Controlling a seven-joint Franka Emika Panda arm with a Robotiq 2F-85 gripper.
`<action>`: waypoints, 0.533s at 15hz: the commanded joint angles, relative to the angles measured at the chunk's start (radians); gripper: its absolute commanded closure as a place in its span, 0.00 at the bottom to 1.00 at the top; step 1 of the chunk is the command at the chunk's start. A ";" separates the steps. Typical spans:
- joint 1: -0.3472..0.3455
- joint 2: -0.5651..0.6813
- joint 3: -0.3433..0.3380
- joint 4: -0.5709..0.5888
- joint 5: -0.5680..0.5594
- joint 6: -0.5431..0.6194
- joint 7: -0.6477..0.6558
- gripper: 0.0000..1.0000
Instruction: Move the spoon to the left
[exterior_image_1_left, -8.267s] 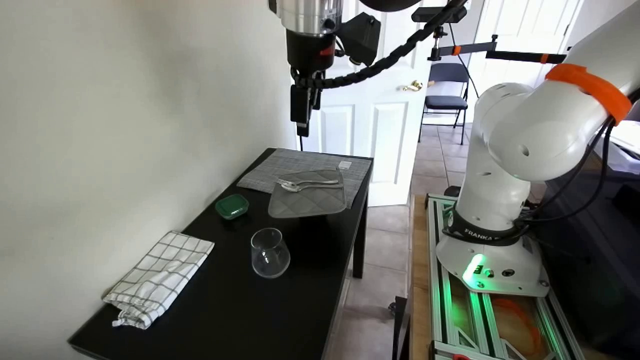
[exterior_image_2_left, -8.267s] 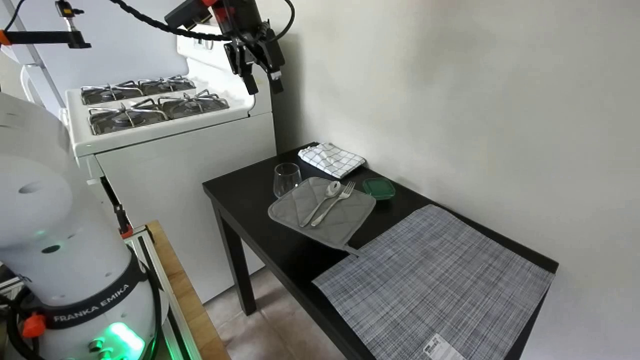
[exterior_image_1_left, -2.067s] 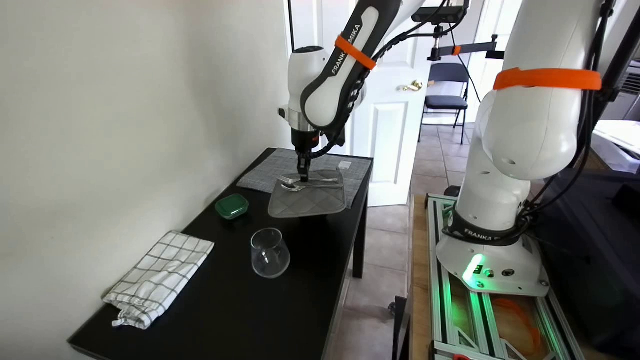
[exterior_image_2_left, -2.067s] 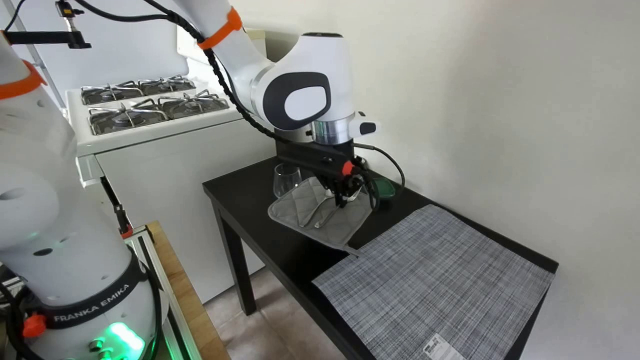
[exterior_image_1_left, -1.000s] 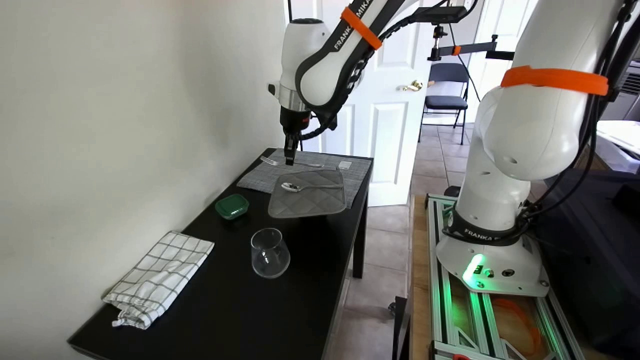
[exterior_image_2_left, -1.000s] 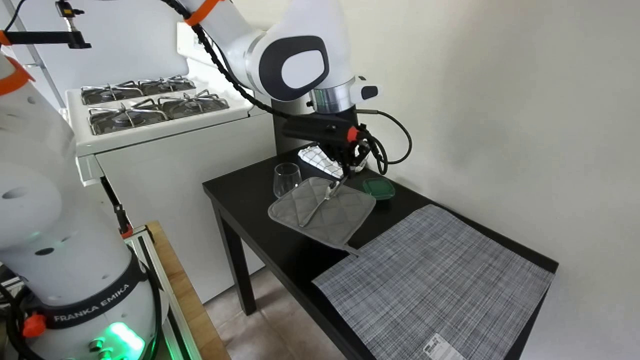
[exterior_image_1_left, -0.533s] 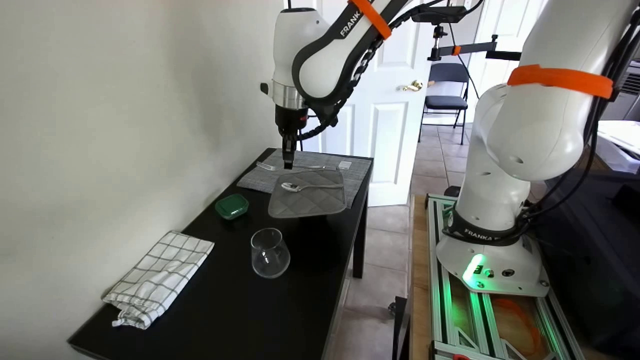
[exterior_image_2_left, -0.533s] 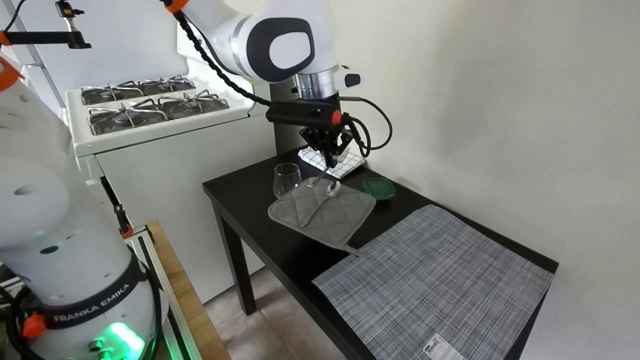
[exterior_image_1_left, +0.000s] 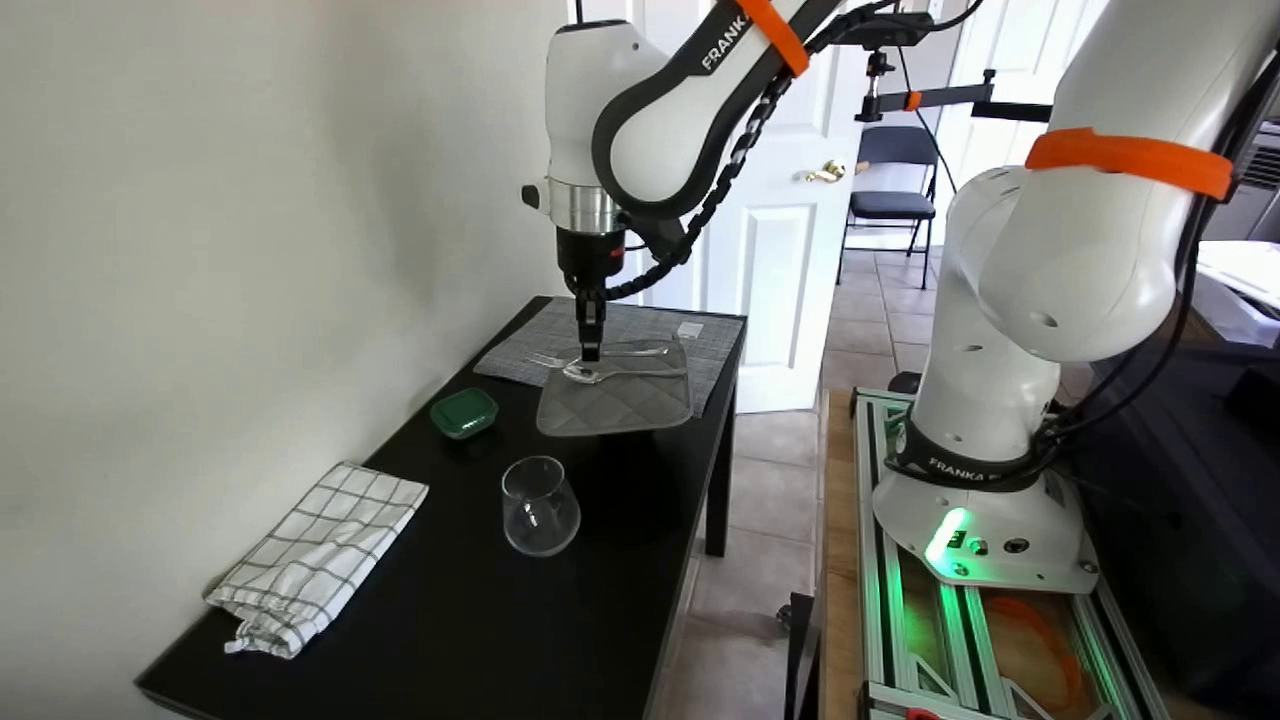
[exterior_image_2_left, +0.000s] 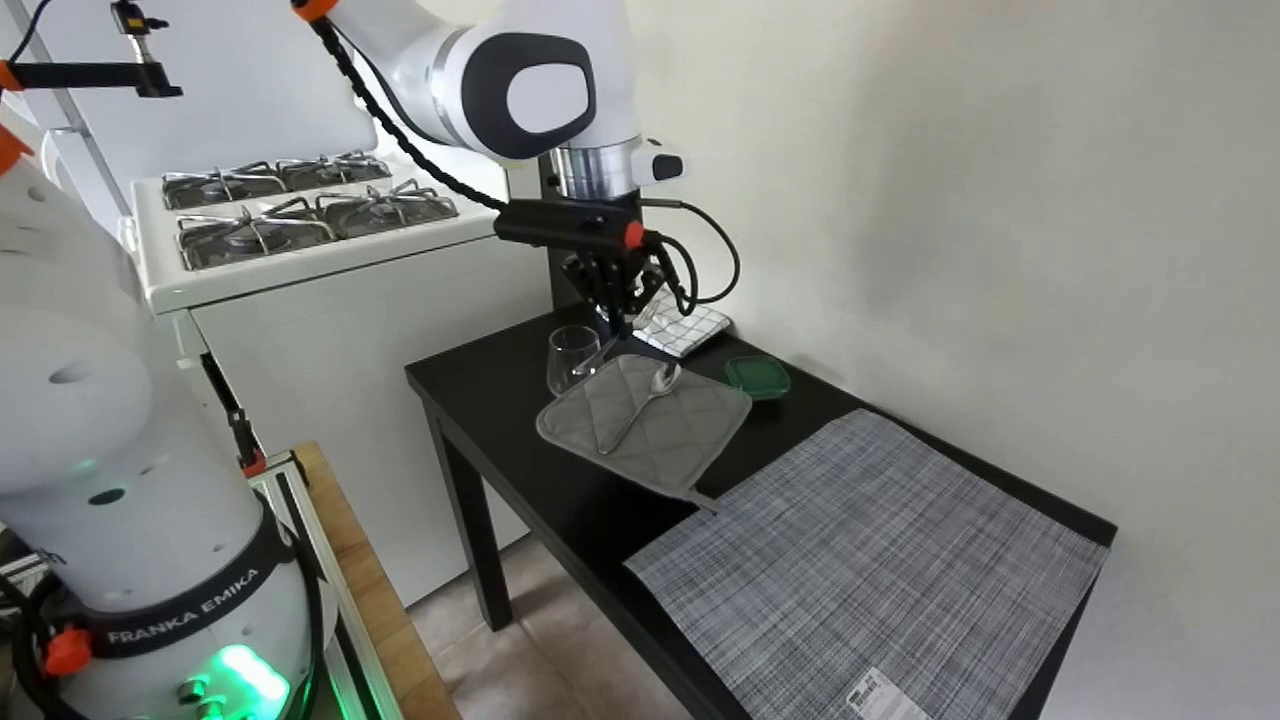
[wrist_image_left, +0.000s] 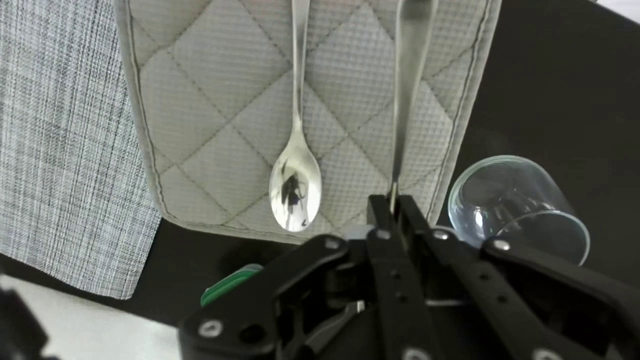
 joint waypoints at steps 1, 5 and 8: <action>0.015 -0.040 -0.010 -0.061 0.028 0.008 -0.021 0.98; 0.007 -0.025 -0.012 -0.084 0.018 0.038 -0.021 0.98; 0.001 0.012 -0.020 -0.051 0.012 0.054 -0.026 0.98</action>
